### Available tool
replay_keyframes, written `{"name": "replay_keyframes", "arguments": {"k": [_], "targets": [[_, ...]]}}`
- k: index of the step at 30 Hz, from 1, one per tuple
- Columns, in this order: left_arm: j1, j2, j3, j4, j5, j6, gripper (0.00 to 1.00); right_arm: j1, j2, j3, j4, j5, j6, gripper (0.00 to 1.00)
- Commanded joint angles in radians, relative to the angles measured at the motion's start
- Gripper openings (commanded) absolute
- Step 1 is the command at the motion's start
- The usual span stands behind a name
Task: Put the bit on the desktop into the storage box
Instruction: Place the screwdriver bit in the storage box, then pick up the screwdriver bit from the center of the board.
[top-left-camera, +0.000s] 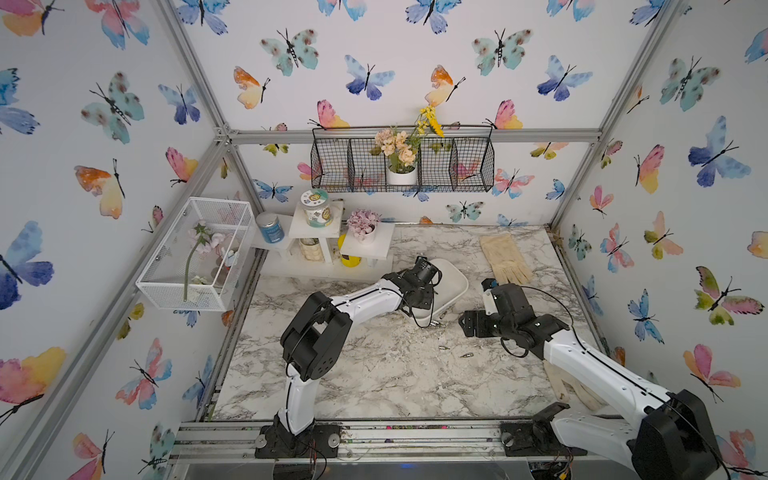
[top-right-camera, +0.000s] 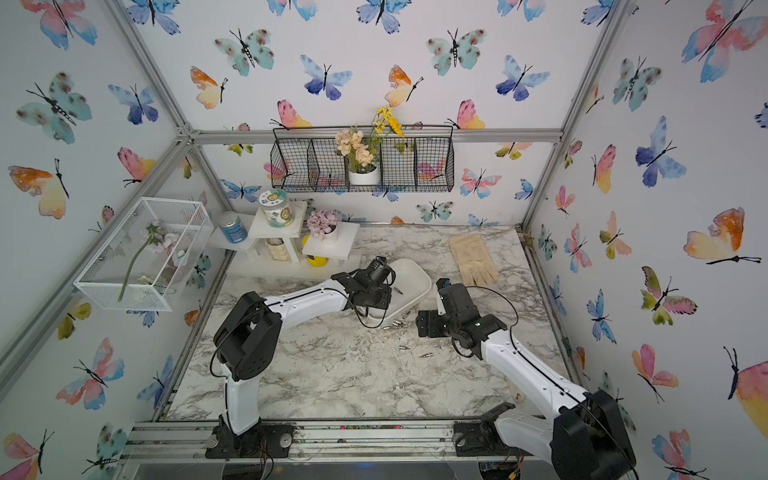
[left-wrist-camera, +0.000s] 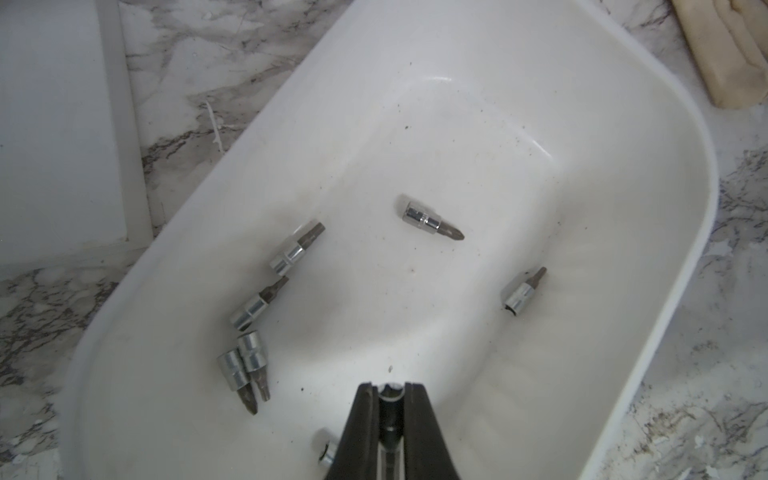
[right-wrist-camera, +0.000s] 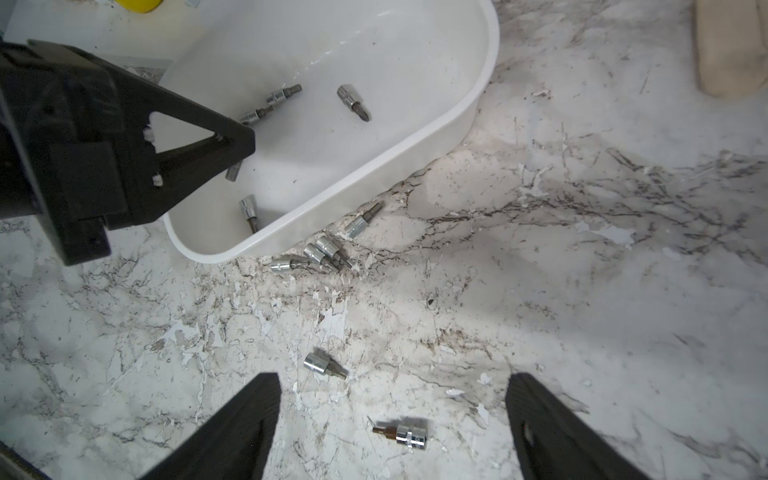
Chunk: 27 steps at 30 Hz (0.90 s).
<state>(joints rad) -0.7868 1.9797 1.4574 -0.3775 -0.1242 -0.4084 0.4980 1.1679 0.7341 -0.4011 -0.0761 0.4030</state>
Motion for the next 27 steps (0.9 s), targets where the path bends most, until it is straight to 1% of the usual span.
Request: {"name": "replay_keyframes", "arguments": {"k": [1,6,11,14,17,19,20,22,27], "targets": [[0.005,0.009,0.010,0.017,0.046,0.016,0.16,-0.002,0.012,0.039,-0.131,-0.038,0.053,0.90],[0.007,0.010,-0.004,0.028,0.054,0.011,0.35,-0.001,0.013,0.034,-0.184,-0.104,0.121,0.88],[0.009,0.002,-0.007,0.023,0.052,0.009,0.43,-0.001,0.001,0.017,-0.202,-0.140,0.157,0.86],[0.009,-0.042,-0.017,0.017,0.036,0.000,0.52,-0.001,0.001,0.002,-0.213,-0.175,0.173,0.85],[0.009,-0.119,-0.055,0.033,0.029,-0.015,0.71,-0.001,-0.002,-0.022,-0.195,-0.205,0.191,0.85],[0.008,-0.169,-0.077,0.039,0.035,-0.019,0.85,0.000,-0.001,-0.042,-0.171,-0.231,0.202,0.84],[0.007,-0.196,-0.090,0.039,0.035,-0.021,0.90,0.001,0.003,-0.053,-0.158,-0.241,0.209,0.83],[0.006,-0.247,-0.116,0.035,0.031,-0.028,0.94,0.001,0.015,-0.071,-0.141,-0.258,0.217,0.81],[0.007,-0.382,-0.216,0.048,0.028,-0.052,0.99,0.005,0.040,-0.102,-0.116,-0.271,0.227,0.77]]}}
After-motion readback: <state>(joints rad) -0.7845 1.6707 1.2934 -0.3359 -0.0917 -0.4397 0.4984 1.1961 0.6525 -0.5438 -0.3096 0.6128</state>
